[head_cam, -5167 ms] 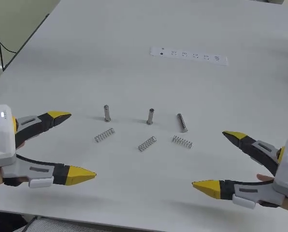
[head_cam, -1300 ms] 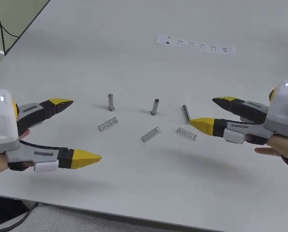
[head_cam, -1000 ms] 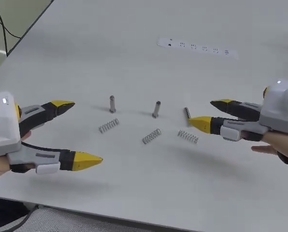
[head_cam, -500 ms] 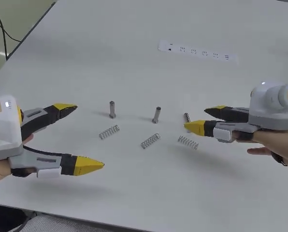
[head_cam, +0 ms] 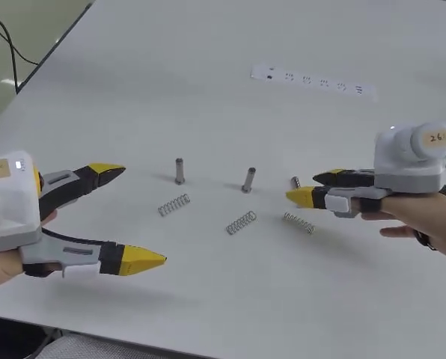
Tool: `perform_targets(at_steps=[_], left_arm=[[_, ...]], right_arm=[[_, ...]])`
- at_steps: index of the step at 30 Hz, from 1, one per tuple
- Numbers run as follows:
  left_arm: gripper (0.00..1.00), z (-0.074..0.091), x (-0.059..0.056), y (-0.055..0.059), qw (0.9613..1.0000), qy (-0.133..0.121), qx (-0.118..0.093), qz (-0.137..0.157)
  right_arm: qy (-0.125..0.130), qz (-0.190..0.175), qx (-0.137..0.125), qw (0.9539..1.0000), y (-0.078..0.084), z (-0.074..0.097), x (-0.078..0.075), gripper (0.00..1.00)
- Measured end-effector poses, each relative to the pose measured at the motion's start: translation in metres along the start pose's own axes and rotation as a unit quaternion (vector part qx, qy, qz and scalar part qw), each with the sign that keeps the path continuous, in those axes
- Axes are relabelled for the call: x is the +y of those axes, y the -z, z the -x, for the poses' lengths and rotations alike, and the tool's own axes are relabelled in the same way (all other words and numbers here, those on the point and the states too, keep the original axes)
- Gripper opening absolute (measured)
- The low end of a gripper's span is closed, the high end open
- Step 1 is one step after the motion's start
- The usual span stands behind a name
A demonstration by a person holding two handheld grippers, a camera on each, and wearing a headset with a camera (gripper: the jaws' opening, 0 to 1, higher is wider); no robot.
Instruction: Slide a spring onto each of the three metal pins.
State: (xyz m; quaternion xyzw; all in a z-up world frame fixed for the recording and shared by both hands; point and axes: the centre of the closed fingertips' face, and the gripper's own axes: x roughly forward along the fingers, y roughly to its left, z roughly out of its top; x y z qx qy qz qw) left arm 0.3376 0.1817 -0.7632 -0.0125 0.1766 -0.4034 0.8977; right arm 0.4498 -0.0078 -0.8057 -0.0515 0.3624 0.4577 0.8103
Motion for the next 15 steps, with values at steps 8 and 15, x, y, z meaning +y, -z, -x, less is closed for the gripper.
perform_targets(at_steps=[8,15], left_arm=[[0.96,-0.003,-0.001,0.001,1.0000,0.002,0.000,0.005],[0.96,-0.003,0.000,0.002,1.0000,0.003,-0.001,0.009]], right_arm=[[0.027,-0.006,0.029,0.9992,0.002,-0.011,-0.017,0.39],[0.035,-0.015,0.047,0.9982,0.004,-0.019,-0.023,0.35]])
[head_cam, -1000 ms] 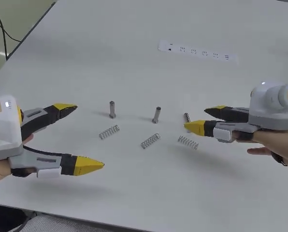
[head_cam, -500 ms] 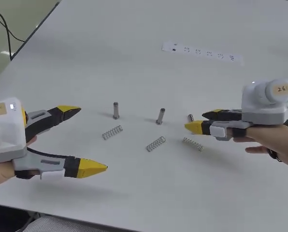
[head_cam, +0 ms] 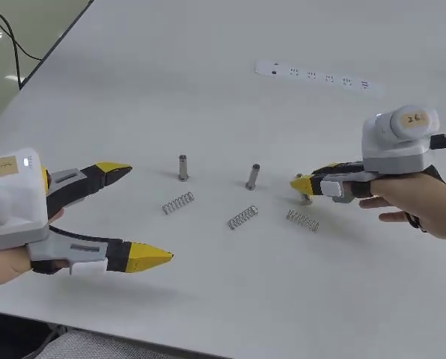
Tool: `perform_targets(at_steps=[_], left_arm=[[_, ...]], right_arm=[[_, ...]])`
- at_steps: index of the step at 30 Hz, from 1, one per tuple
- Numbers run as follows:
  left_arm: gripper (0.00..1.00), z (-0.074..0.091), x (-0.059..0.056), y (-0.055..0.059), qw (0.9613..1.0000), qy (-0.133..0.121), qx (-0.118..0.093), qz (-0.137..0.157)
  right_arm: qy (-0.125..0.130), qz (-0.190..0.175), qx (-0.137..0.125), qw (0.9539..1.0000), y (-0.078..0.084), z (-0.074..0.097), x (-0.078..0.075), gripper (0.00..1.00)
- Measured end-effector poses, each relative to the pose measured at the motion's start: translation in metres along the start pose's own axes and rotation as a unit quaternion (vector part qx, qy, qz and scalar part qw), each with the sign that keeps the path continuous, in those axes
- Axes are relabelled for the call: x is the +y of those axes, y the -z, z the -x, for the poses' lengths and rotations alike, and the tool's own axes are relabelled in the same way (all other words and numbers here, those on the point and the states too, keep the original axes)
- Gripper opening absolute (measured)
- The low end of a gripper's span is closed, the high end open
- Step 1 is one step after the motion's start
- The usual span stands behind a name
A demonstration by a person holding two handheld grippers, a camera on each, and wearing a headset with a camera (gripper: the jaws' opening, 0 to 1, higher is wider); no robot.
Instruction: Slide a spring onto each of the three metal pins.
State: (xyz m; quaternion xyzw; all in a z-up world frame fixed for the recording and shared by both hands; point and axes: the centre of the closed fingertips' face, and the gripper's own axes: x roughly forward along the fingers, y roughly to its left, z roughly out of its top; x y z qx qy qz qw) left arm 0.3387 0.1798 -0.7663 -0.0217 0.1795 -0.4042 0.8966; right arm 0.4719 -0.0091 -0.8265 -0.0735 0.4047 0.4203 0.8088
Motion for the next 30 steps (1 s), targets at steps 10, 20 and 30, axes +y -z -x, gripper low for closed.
perform_targets(at_steps=[10,20,30], left_arm=[[0.95,0.003,0.002,0.003,1.0000,-0.003,0.002,0.002],[0.93,0.001,0.002,0.004,1.0000,-0.002,0.002,0.007],[0.93,0.002,0.003,0.004,0.9999,-0.005,0.000,0.009]], right_arm=[[0.026,-0.034,0.021,0.9989,0.009,-0.007,-0.012,0.29],[0.040,-0.077,0.033,0.9957,0.006,-0.014,-0.021,0.24],[0.055,-0.081,0.055,0.9937,0.010,-0.023,-0.029,0.21]])
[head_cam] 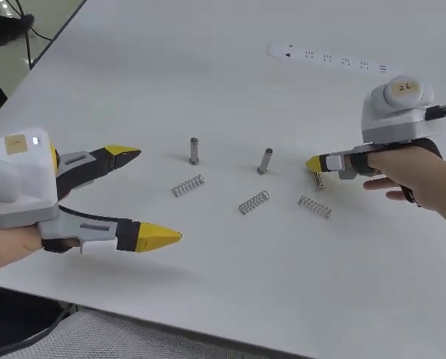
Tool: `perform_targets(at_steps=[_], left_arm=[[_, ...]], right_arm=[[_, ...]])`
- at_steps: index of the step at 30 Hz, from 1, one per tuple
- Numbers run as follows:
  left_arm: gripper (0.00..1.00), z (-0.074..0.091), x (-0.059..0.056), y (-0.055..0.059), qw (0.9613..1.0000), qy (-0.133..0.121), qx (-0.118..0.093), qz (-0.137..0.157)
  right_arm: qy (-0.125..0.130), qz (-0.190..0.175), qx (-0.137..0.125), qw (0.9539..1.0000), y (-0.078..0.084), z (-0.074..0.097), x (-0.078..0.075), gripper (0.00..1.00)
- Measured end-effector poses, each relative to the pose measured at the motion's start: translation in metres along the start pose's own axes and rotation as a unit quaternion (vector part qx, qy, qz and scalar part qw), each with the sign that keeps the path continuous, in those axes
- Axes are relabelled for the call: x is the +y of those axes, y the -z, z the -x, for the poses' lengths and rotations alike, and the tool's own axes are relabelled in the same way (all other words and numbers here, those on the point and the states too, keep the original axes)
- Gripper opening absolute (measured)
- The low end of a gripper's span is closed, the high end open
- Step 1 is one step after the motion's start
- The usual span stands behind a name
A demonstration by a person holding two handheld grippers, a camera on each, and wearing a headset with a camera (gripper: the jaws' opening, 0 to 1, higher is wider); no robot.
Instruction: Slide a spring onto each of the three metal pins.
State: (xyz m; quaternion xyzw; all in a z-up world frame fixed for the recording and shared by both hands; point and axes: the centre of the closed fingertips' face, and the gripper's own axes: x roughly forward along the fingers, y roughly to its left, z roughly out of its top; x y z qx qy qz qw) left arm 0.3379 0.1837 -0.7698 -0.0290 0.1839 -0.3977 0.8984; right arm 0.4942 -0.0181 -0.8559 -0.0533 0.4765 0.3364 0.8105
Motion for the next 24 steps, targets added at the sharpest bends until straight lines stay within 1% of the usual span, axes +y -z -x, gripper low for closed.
perform_targets(at_steps=[4,5,8,13,14,17,19,24], left_arm=[[0.93,0.0014,0.0013,0.0008,1.0000,-0.002,0.001,0.001],[0.93,0.0018,0.0020,0.0013,1.0000,-0.003,0.002,0.001],[0.93,0.0019,0.0022,0.0021,1.0000,-0.003,0.001,0.002],[0.93,0.0004,-0.0004,0.0062,1.0000,0.001,0.007,0.001],[0.93,0.0000,-0.0013,0.0071,1.0000,0.003,0.008,0.001],[0.93,-0.0006,-0.0027,0.0086,0.9999,0.004,0.010,-0.001],[0.93,-0.0006,-0.0030,0.0086,0.9999,0.005,0.009,-0.001],[0.95,0.0003,-0.0015,0.0072,1.0000,0.004,0.008,-0.002]], right_arm=[[0.002,-0.009,0.004,1.0000,0.0006,-0.0009,-0.0007,0.19],[0.005,-0.010,0.009,0.9999,0.0014,-0.0016,-0.0010,0.18],[0.010,-0.007,0.017,0.9998,0.0030,-0.0029,-0.0009,0.16],[0.023,-0.002,0.030,0.9993,0.0017,-0.0040,-0.0018,0.14],[0.029,0.006,0.037,0.9989,0.0024,-0.0038,-0.0024,0.13],[0.037,0.026,0.047,0.9979,0.0029,-0.0044,-0.0008,0.12],[0.040,0.037,0.047,0.9974,0.0029,-0.0048,0.0005,0.12],[0.045,0.046,0.045,0.9969,0.0035,-0.0042,-0.0008,0.11]])
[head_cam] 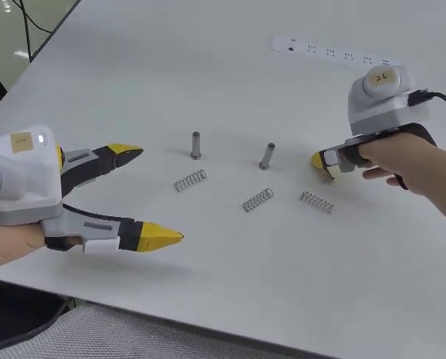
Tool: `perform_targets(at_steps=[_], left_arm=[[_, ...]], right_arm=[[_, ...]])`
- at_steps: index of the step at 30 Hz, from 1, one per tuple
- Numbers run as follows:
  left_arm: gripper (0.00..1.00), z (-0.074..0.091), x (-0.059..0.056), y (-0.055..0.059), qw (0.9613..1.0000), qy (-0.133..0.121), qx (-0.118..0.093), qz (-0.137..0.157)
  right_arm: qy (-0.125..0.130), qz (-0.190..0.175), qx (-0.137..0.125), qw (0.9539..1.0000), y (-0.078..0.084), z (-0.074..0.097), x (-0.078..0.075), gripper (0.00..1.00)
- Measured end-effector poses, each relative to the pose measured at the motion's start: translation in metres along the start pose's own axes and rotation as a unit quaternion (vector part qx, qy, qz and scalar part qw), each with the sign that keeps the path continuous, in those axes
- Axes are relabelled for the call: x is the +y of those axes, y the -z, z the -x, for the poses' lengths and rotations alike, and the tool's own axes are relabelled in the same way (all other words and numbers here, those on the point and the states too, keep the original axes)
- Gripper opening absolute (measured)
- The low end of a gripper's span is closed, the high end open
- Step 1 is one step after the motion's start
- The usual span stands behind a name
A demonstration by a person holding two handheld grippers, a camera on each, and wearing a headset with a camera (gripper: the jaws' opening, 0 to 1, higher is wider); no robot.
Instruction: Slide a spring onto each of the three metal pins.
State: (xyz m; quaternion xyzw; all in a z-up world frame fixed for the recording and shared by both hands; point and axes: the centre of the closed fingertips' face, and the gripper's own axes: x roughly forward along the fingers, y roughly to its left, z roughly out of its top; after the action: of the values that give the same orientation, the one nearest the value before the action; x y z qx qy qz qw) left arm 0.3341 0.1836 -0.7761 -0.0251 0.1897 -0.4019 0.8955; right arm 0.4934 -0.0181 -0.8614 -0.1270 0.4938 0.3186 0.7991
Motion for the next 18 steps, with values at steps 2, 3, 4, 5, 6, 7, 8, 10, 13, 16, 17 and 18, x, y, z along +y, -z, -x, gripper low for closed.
perform_targets(at_steps=[2,3,4,5,6,7,8,10,13,16,17,18], left_arm=[[0.96,0.001,0.001,0.000,1.0000,-0.001,-0.001,0.000],[0.96,0.001,0.001,0.000,1.0000,-0.002,0.000,0.000],[0.96,0.001,0.002,0.000,1.0000,-0.002,0.001,0.000],[0.95,0.002,0.001,0.000,1.0000,-0.002,0.000,0.000],[0.95,0.002,0.001,0.000,1.0000,-0.002,0.000,0.001],[0.95,0.002,0.001,0.001,1.0000,-0.002,0.001,0.001],[0.95,0.003,0.001,0.001,1.0000,-0.002,0.001,0.001],[0.95,0.003,0.001,0.002,1.0000,-0.003,0.002,0.001],[0.95,0.004,0.002,0.002,1.0000,-0.004,0.001,0.002],[0.95,0.004,0.002,0.001,1.0000,-0.006,-0.001,0.003],[0.95,0.004,0.002,0.001,1.0000,-0.006,-0.001,0.004],[0.95,0.003,0.003,0.001,1.0000,-0.006,0.000,0.003]], right_arm=[[0.001,-0.003,-0.002,1.0000,0.000,0.000,0.000,0.11],[0.001,-0.002,-0.004,1.0000,0.000,0.000,0.000,0.11],[0.001,-0.001,-0.005,1.0000,0.000,0.000,0.000,0.10],[0.001,-0.001,-0.006,1.0000,0.000,0.000,0.000,0.10],[0.000,-0.002,-0.010,1.0000,0.001,0.000,0.000,0.10],[0.000,-0.002,-0.012,0.9999,0.001,0.000,0.000,0.10],[-0.001,0.002,-0.015,0.9999,0.001,0.000,0.001,0.10],[-0.003,0.006,-0.017,0.9998,0.002,0.000,0.002,0.10],[-0.006,0.013,-0.025,0.9996,0.001,0.002,0.004,0.10],[-0.010,0.015,-0.037,0.9992,0.000,0.006,0.004,0.10],[-0.011,0.015,-0.041,0.9990,-0.001,0.008,0.005,0.10],[-0.013,0.016,-0.045,0.9988,-0.001,0.010,0.005,0.10]])
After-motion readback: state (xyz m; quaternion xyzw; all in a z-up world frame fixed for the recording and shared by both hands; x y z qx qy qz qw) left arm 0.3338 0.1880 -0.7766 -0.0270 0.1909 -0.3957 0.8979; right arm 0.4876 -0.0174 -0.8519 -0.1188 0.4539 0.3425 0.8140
